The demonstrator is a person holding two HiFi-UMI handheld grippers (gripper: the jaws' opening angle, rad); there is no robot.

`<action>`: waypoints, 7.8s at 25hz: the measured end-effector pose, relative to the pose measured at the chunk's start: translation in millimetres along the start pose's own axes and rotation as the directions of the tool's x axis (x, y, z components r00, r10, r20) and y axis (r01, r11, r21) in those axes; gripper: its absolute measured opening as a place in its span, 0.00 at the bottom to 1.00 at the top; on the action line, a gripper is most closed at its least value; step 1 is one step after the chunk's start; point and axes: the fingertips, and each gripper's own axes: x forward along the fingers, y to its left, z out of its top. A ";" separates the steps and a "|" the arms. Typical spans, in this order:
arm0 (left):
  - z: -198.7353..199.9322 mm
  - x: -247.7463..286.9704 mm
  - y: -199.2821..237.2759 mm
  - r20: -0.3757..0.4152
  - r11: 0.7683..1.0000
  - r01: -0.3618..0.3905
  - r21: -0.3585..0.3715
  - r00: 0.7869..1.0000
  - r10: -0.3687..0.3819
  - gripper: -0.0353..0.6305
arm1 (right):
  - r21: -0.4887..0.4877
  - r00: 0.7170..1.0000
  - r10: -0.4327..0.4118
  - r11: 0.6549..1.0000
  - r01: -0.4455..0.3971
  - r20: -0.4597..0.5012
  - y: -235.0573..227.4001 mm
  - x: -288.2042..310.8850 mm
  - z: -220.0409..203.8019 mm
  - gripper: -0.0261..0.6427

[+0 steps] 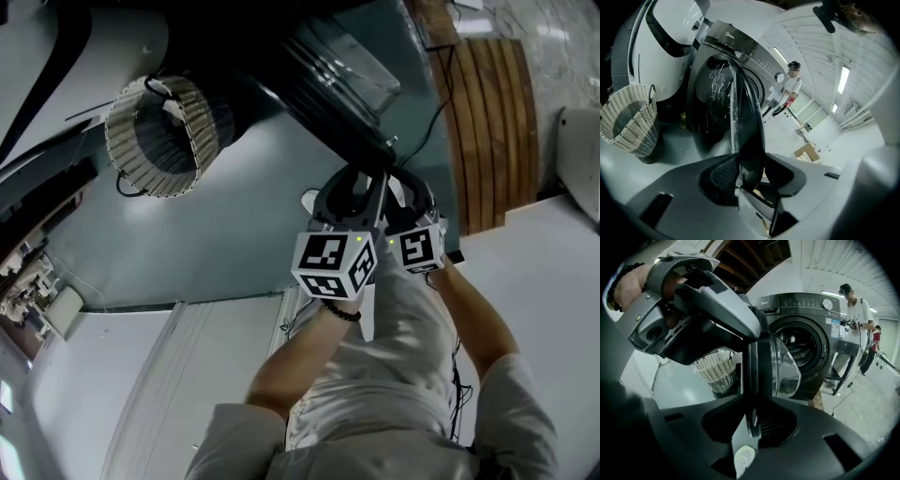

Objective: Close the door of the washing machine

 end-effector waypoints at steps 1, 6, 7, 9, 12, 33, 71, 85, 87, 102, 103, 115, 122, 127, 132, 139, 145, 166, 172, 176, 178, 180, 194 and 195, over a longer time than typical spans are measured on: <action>-0.2 1.7 -2.3 -0.009 1.000 0.018 0.006 1.000 -0.018 0.31 | -0.007 1.000 0.002 1.000 -0.002 0.001 -3.6 -0.4 -0.3 0.17; -12.1 10.8 -12.5 -0.101 0.992 0.124 -0.014 0.987 -0.125 0.30 | -0.018 1.000 0.008 1.000 -0.008 0.006 -21.3 -3.2 -0.4 0.16; -13.5 11.6 -14.0 -0.111 0.990 0.141 -0.012 0.984 -0.142 0.29 | -0.021 1.000 0.007 1.000 -0.007 0.004 -24.9 -3.5 -0.4 0.16; -12.8 9.8 -16.7 -0.108 0.984 0.175 0.019 0.979 -0.172 0.23 | -0.025 1.000 0.006 1.000 -0.006 0.000 -32.2 -4.1 -0.3 0.15; -4.3 3.3 -21.6 -0.073 0.968 0.235 0.086 0.971 -0.229 0.10 | -0.024 1.000 -0.002 1.000 0.002 -0.009 -46.7 -5.1 -0.8 0.15; 78.1 73.1 -82.9 -0.068 0.779 0.412 0.473 0.898 -0.434 0.06 | -0.156 0.999 -0.030 0.987 0.024 -0.033 -194.1 3.4 26.0 0.17; 206.7 175.3 -73.4 -0.111 0.652 0.477 0.590 0.847 -0.520 0.06 | -0.432 0.993 0.046 0.898 -0.089 -0.109 -363.5 74.3 98.6 0.22; 243.1 200.9 -74.6 -0.082 0.607 0.421 0.674 0.859 -0.505 0.06 | -0.459 0.995 0.009 0.887 -0.053 -0.098 -402.7 104.7 125.4 0.24; 245.0 201.4 -72.1 -0.080 0.610 0.420 0.672 0.860 -0.504 0.06 | -0.464 0.995 0.000 0.885 -0.048 -0.103 -407.1 108.9 130.0 0.24; 267.6 199.2 -57.0 -0.048 0.617 0.385 0.687 0.871 -0.490 0.06 | -0.388 0.974 -0.226 0.899 0.205 -0.008 -444.5 134.2 161.4 0.26; 269.6 198.2 -55.1 -0.039 0.621 0.378 0.687 0.872 -0.488 0.06 | -0.387 0.970 -0.243 0.895 0.223 -0.002 -444.6 133.8 161.5 0.26; 257.8 193.1 -31.8 -0.010 0.663 0.359 0.657 0.884 -0.468 0.06 | -0.328 0.940 -0.335 0.882 0.339 0.070 -445.4 131.5 160.9 0.26; 263.8 190.6 -28.3 -0.003 0.661 0.361 0.658 0.879 -0.477 0.06 | -0.435 0.974 -0.225 0.877 0.202 -0.002 -445.1 135.0 162.4 0.28; 262.5 190.8 -20.4 0.008 0.674 0.354 0.649 0.882 -0.471 0.06 | -0.436 0.975 -0.223 0.878 0.197 -0.009 -445.6 136.5 163.3 0.28; 260.5 193.0 -19.9 0.022 0.681 0.349 0.643 0.881 -0.472 0.06 | -0.425 0.971 -0.240 0.880 0.214 -0.008 -445.8 136.3 162.7 0.28; 263.8 190.2 -25.2 0.050 0.687 0.331 0.647 0.881 -0.470 0.06 | -0.362 0.956 -0.294 0.891 0.273 -0.003 -451.5 142.6 167.0 0.28; 263.9 176.8 -23.8 0.064 0.691 0.308 0.654 0.887 -0.457 0.06 | -0.338 0.954 -0.300 0.895 0.291 0.027 -452.5 139.3 165.3 0.28; 256.1 60.3 4.5 0.238 0.783 0.116 0.610 0.917 -0.322 0.06 | 0.041 0.921 -0.322 0.946 0.321 0.217 -312.8 18.4 170.8 0.06; 279.2 -42.9 -13.4 0.383 0.870 0.048 0.490 0.885 -0.264 0.06 | 0.042 0.927 -0.211 0.977 0.209 0.309 -235.6 -39.5 263.3 0.06; 294.4 -124.1 -45.9 0.437 0.893 0.027 0.450 0.865 -0.246 0.06 | 0.042 0.932 -0.130 0.992 0.123 0.339 -179.3 -96.3 329.1 0.06; 303.9 -164.8 -62.4 0.465 0.894 0.017 0.449 0.849 -0.249 0.06 | 0.050 0.927 -0.111 0.994 0.100 0.359 -157.5 -129.0 358.1 0.06; 317.5 -201.8 -72.6 0.499 0.891 -0.001 0.453 0.829 -0.252 0.06 | 0.039 0.916 -0.109 0.994 0.101 0.386 -144.0 -155.3 385.1 0.06; 344.7 -386.3 -97.1 0.688 0.880 -0.155 0.448 0.688 -0.229 0.06 | -0.033 0.809 -0.108 0.987 0.155 0.578 -99.5 -300.2 501.3 0.06; 343.6 -396.0 -99.1 0.699 0.878 -0.166 0.448 0.677 -0.229 0.06 | -0.040 0.803 -0.101 0.987 0.154 0.588 -94.0 -306.7 504.9 0.06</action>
